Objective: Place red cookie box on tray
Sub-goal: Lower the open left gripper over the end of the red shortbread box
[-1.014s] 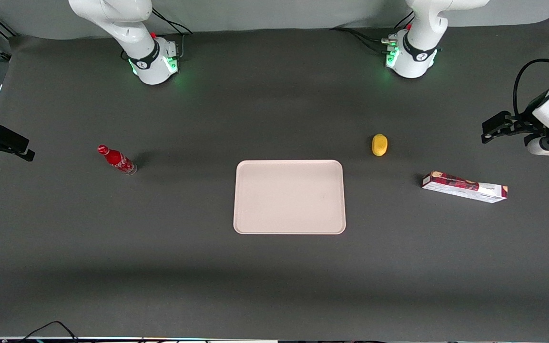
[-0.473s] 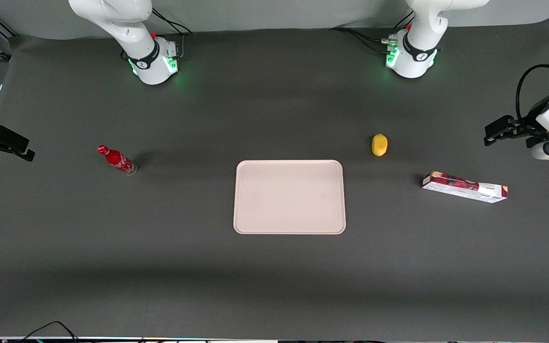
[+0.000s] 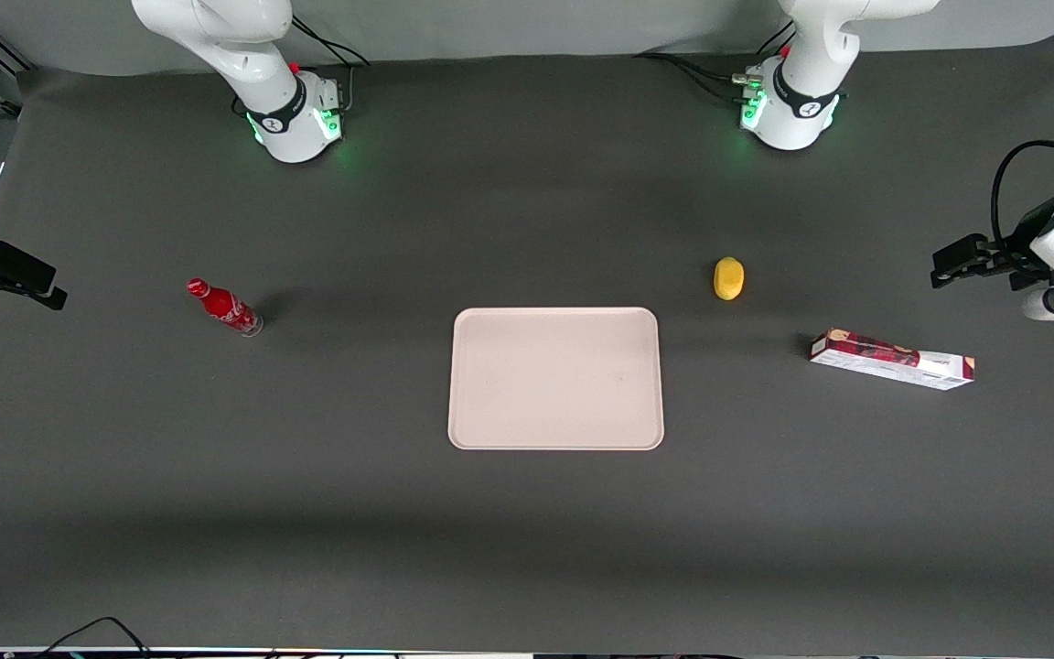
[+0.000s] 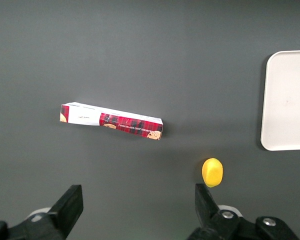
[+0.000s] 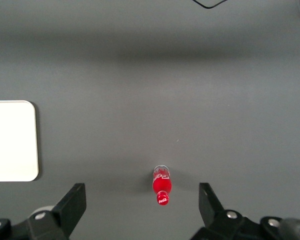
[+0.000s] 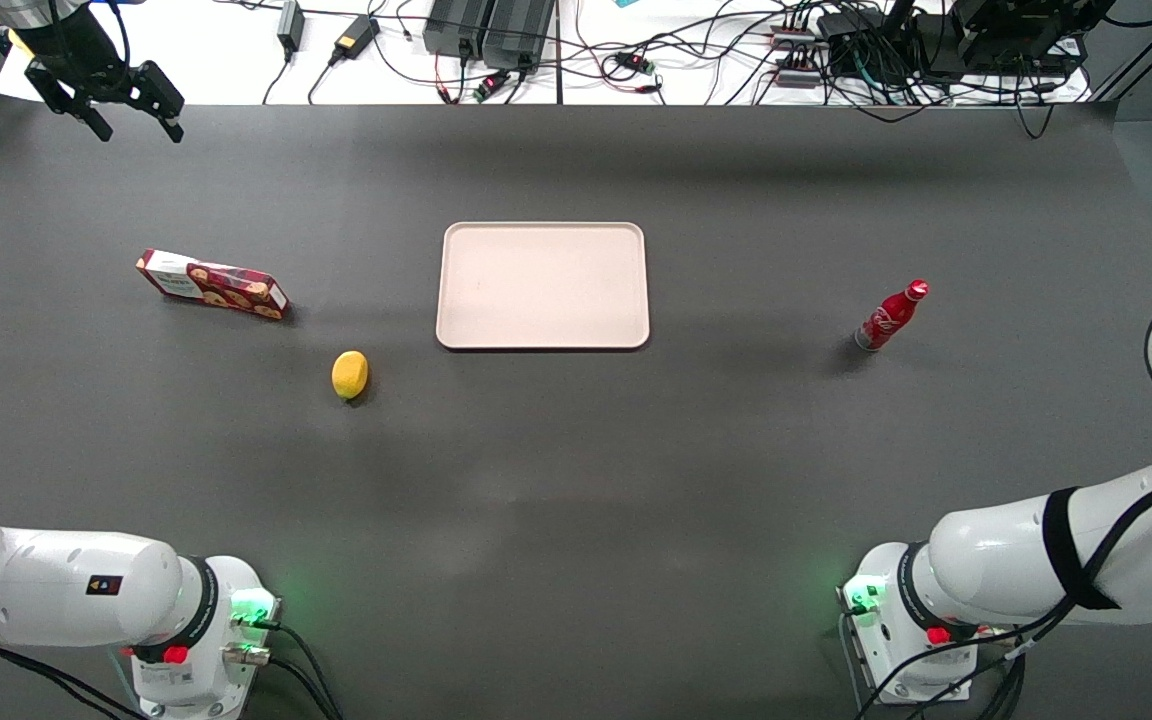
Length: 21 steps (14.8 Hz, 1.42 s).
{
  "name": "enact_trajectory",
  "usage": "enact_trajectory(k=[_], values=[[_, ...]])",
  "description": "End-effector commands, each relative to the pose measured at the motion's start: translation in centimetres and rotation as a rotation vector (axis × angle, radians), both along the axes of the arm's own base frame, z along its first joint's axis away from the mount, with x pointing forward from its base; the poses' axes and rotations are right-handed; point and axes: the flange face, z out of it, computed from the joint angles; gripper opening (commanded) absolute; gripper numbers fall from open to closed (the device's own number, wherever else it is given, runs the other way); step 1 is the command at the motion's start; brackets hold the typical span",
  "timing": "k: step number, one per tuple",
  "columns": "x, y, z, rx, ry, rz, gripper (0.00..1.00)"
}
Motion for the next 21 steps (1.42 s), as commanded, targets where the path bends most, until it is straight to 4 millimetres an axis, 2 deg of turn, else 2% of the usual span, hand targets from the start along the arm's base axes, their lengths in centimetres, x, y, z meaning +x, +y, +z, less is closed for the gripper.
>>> enact_trajectory(k=[1,4,5,8,11,13,16,19,21], values=[[0.5,1.3,-0.2,0.020,0.024,0.232,1.00],[1.3,2.3,-1.6,0.071,0.027,0.218,1.00],[1.5,2.7,-2.1,0.091,0.033,0.120,1.00],[1.7,3.7,-2.9,0.056,0.062,-0.323,1.00],[2.1,4.3,-4.6,0.013,0.099,-0.658,1.00],[2.6,5.8,-6.3,-0.013,0.108,-0.860,1.00],[3.6,7.0,-9.9,-0.030,0.087,-1.216,1.00],[3.8,6.9,-12.7,-0.010,0.026,-1.510,1.00],[4.0,6.8,-14.0,0.017,-0.016,-1.644,1.00]])
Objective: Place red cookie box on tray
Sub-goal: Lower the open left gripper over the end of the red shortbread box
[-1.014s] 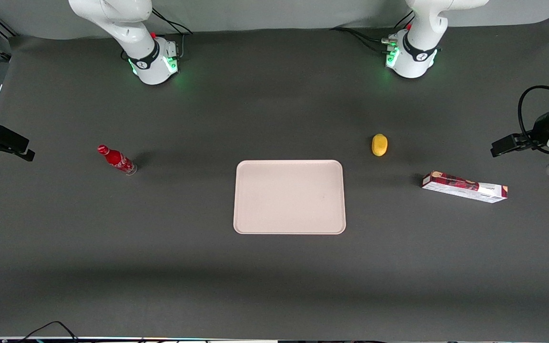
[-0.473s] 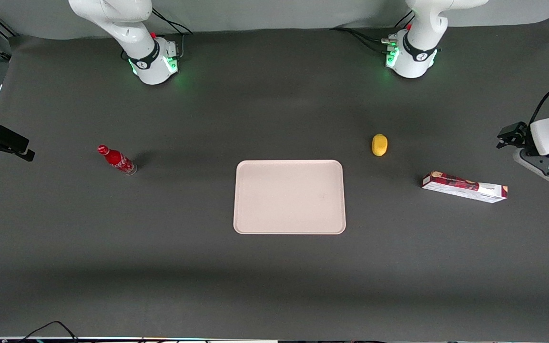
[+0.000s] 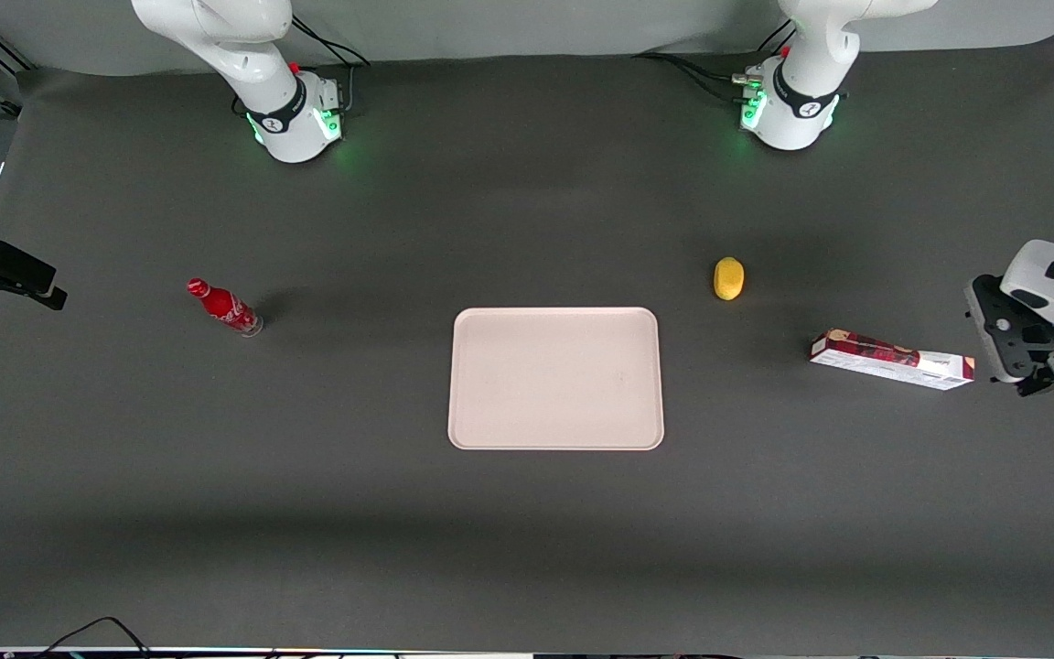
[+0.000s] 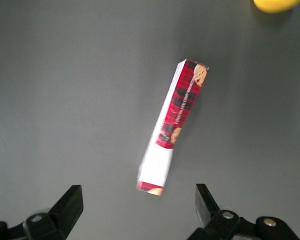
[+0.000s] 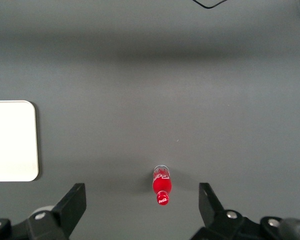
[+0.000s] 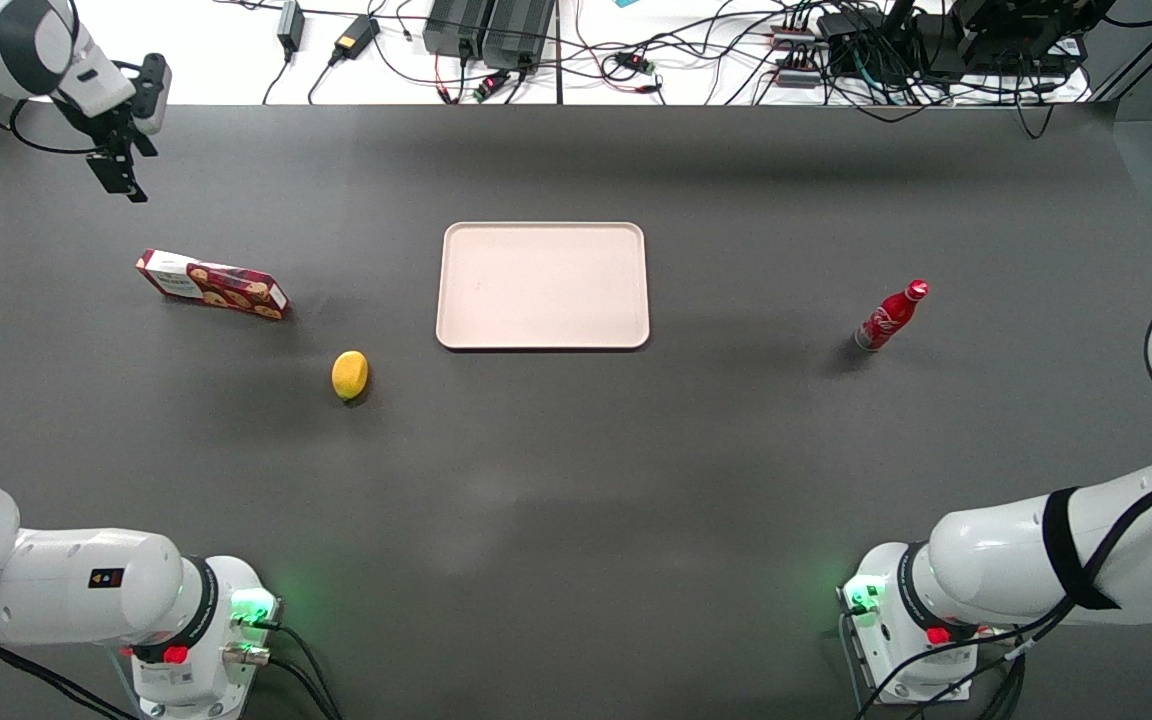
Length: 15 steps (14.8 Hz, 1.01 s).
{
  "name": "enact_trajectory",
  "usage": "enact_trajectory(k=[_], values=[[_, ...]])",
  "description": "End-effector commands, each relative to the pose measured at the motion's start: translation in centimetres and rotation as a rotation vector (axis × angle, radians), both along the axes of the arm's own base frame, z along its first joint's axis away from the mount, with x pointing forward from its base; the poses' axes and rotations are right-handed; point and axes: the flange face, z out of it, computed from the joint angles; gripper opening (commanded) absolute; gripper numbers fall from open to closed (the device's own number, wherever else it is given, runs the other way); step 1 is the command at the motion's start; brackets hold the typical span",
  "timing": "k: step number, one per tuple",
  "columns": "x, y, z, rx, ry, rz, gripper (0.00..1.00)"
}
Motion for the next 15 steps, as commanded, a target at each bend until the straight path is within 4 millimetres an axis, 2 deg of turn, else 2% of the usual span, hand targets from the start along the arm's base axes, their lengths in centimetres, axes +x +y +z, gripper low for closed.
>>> enact_trajectory(k=[1,5,7,11,15], values=[[-0.3,-0.3,-2.0,-0.013,-0.054,-0.237,1.00],[0.3,-0.5,-6.6,-0.098,-0.014,-0.341,1.00],[0.3,-0.4,-8.9,-0.124,0.016,-0.328,1.00],[0.2,0.1,-11.7,-0.133,0.061,-0.306,1.00],[-1.4,1.0,-14.1,-0.135,0.080,-0.288,1.00]])
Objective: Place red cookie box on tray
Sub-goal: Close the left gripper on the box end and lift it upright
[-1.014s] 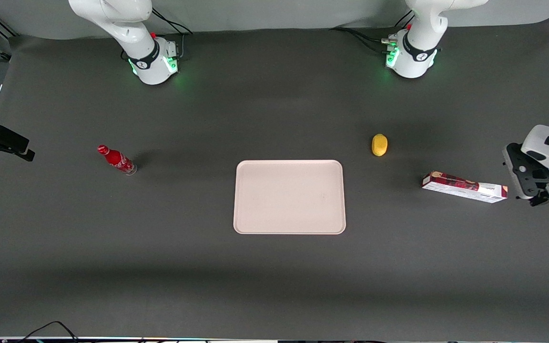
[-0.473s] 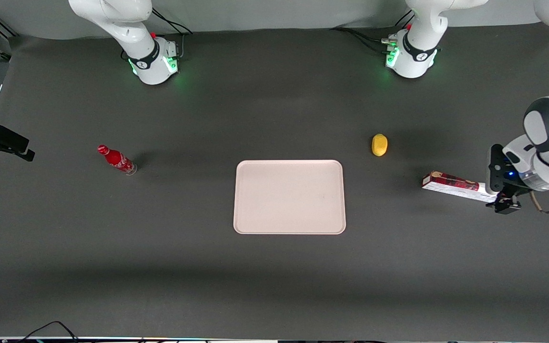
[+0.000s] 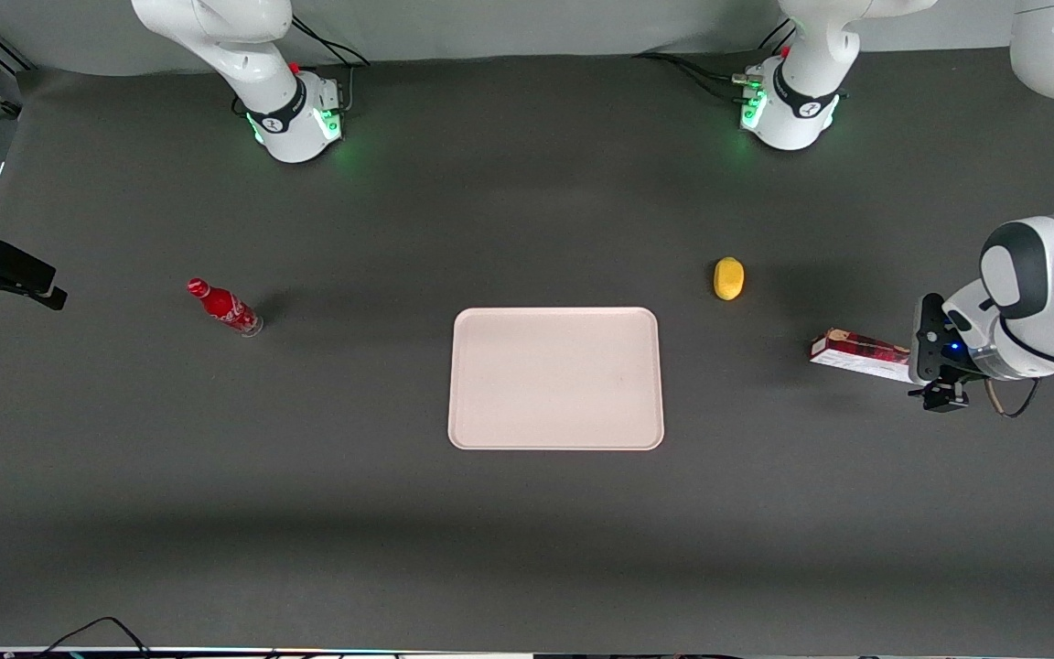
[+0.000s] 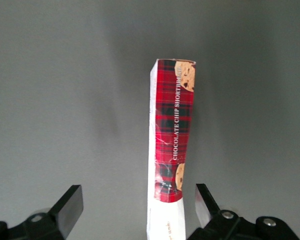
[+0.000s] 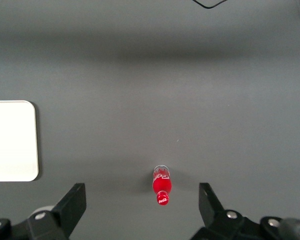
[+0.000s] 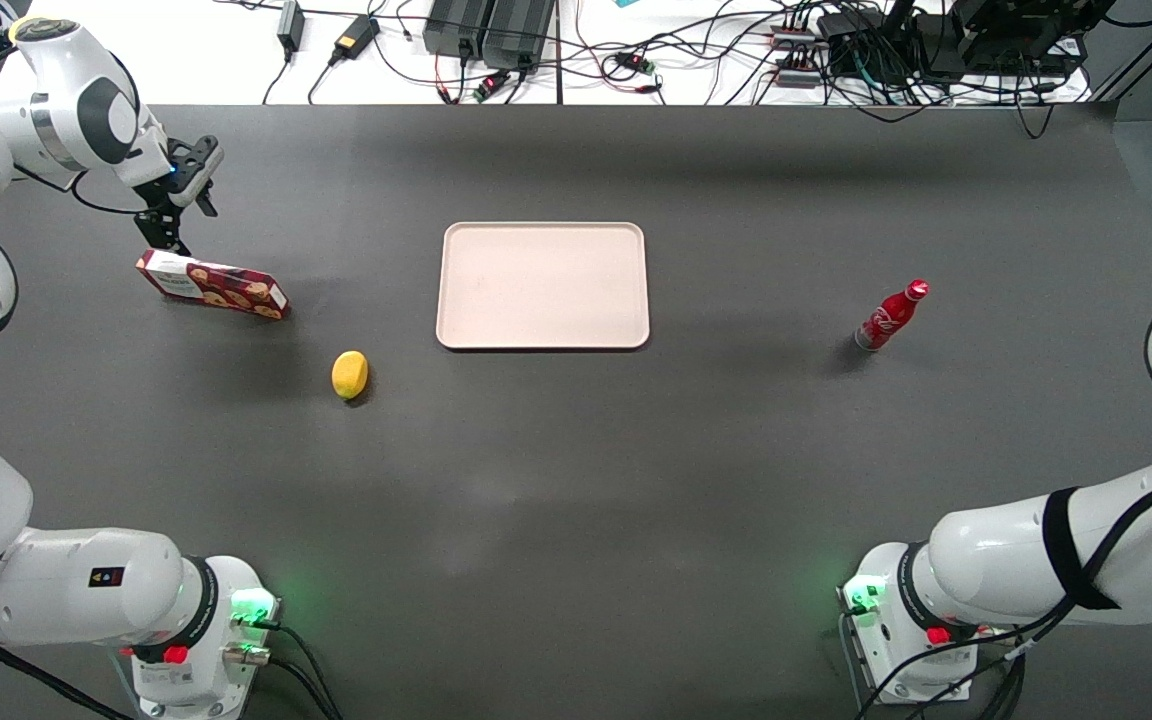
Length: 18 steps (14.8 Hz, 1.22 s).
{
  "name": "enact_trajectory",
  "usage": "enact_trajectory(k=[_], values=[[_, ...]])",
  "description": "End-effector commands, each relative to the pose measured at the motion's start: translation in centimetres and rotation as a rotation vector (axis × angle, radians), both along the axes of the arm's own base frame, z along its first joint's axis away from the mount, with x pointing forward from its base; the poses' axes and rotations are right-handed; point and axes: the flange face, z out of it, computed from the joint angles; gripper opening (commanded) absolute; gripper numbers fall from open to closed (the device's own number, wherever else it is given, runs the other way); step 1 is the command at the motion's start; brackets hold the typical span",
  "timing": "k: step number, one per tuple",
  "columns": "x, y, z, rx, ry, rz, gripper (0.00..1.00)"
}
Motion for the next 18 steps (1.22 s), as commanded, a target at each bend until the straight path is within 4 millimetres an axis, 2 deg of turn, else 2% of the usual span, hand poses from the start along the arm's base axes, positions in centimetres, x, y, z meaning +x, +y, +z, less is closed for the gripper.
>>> enact_trajectory(k=[1,5,8,14,18], values=[[-2.0,0.9,-2.1,-0.007,-0.022,0.005,1.00],[-2.9,0.9,-3.6,0.002,-0.024,0.012,1.00],[-2.8,0.9,-4.3,0.009,-0.029,0.010,1.00],[-2.8,1.6,-7.7,0.021,-0.023,0.010,1.00],[-2.9,1.6,-8.6,0.021,-0.015,0.007,1.00]])
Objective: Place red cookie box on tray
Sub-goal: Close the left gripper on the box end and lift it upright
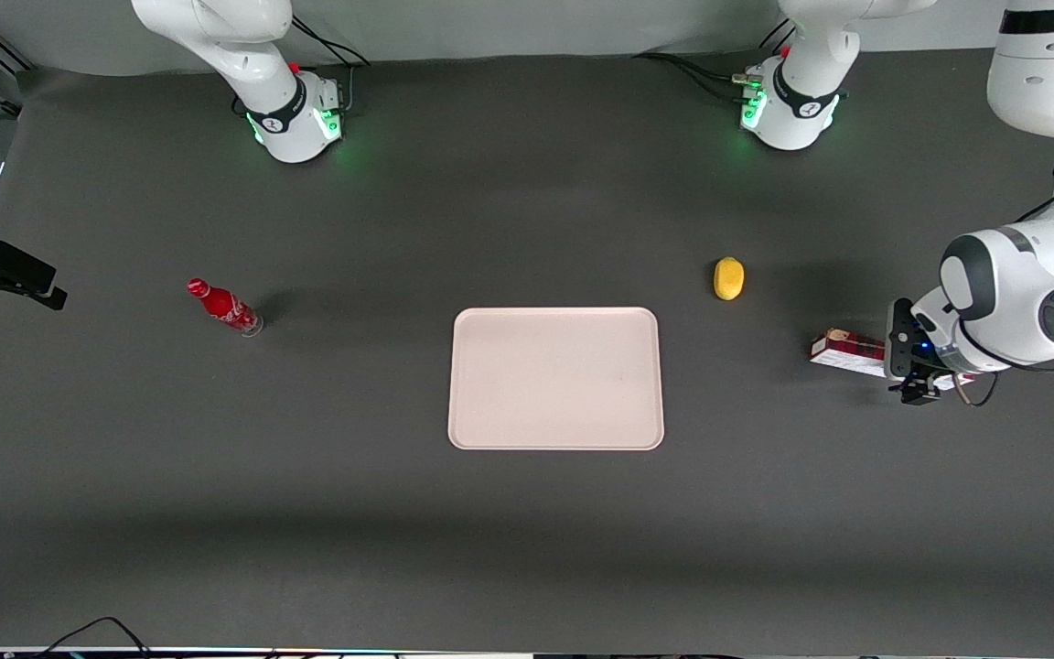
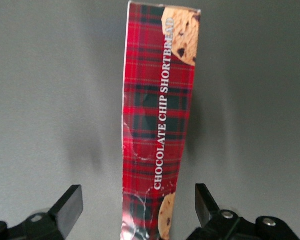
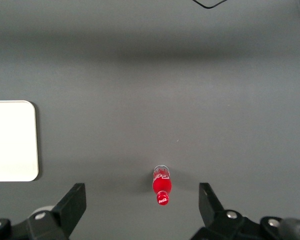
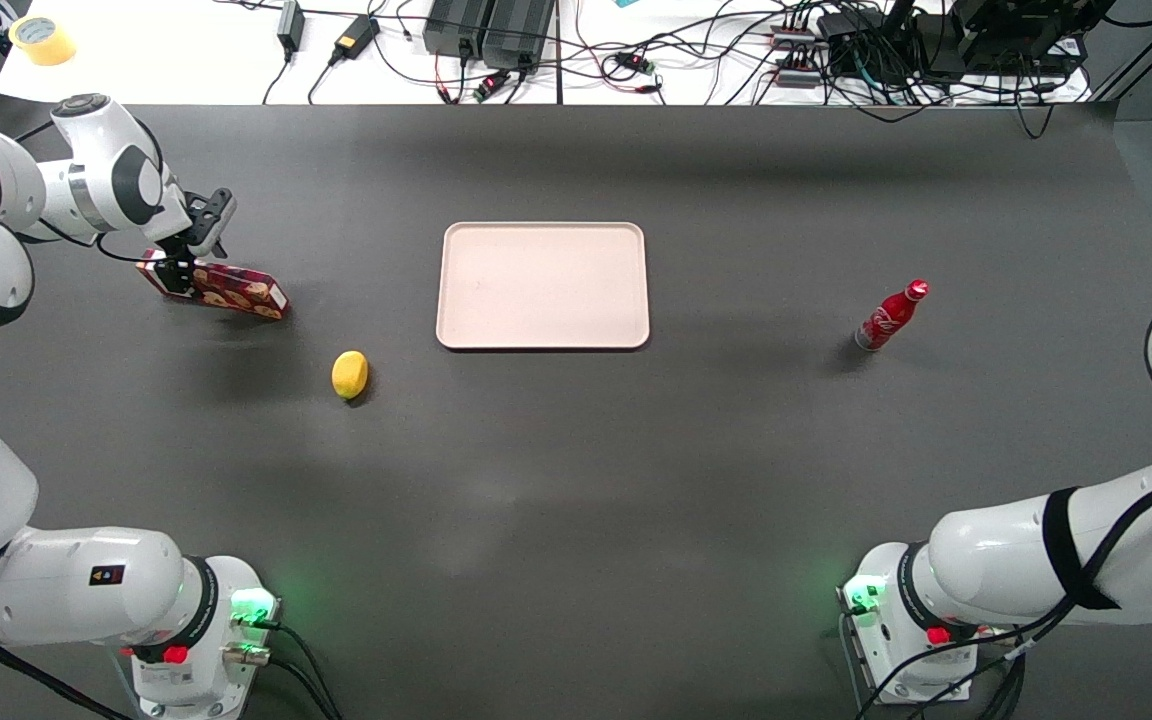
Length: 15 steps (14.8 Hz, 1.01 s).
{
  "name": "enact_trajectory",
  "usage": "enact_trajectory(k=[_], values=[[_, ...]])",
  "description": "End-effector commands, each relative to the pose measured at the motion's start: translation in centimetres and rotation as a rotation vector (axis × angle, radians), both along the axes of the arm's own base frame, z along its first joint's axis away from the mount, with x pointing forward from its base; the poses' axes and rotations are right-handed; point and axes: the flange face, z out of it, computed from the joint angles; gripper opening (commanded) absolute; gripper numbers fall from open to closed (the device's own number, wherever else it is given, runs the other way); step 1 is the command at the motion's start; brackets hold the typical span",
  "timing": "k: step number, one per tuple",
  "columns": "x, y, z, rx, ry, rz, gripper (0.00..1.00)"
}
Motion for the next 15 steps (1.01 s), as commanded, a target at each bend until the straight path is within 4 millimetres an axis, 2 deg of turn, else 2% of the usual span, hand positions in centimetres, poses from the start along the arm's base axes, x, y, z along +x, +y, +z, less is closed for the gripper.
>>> enact_trajectory(k=[1,4,5,6,10,11,12,15], values=[[-0.1,0.4,-0.4,0.002,-0.003,-0.015,0.92],[-0.1,0.3,-0.6,0.001,0.001,-0.019,0.38],[0.1,0.2,-0.8,0.002,0.006,-0.022,0.14],[0.2,0.2,-0.8,0.001,0.010,-0.022,0.00],[0.8,0.4,0.1,0.003,-0.002,-0.018,0.00],[0.8,1.6,0.9,0.010,-0.003,0.001,0.00],[1.6,2.5,3.6,0.009,0.009,0.020,0.00],[4.3,2.9,11.2,0.003,-0.005,0.030,0.00]])
